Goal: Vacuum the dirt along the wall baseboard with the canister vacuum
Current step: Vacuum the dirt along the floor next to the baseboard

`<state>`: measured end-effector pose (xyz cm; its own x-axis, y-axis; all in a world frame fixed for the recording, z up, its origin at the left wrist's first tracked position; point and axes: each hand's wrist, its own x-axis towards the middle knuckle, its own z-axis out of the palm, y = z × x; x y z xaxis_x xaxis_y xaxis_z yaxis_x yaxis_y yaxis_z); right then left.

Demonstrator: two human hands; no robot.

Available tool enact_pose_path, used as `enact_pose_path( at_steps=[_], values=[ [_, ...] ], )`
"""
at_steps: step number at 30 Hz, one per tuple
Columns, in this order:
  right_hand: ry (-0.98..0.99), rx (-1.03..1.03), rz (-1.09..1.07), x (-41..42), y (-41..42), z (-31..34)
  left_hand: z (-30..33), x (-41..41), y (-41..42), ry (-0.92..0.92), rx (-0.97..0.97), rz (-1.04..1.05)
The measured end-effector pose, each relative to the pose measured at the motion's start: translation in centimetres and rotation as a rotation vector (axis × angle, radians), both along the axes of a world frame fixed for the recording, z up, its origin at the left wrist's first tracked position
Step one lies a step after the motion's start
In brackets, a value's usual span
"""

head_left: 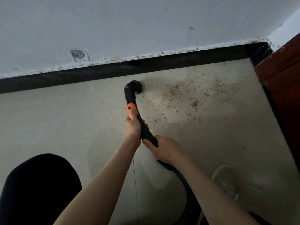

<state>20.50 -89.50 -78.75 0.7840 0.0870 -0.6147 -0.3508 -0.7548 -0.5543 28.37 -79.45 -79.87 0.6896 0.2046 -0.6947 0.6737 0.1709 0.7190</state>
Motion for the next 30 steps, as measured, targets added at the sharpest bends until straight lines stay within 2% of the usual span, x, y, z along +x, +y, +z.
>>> enact_pose_path(
  at_steps=[14,23,30],
  values=[
    [-0.041,-0.078,-0.208,-1.4,-4.0,-0.7,0.0,1.0,-6.4,0.005,0.019,-0.314],
    [-0.037,-0.041,-0.419,-1.0,-8.4,-1.8,0.4,2.9,-12.3,0.008,-0.018,-0.535],
    [-0.065,0.071,-0.458,0.7,-9.2,-2.0,0.9,4.8,-13.2,0.025,-0.056,-0.573]
  ],
)
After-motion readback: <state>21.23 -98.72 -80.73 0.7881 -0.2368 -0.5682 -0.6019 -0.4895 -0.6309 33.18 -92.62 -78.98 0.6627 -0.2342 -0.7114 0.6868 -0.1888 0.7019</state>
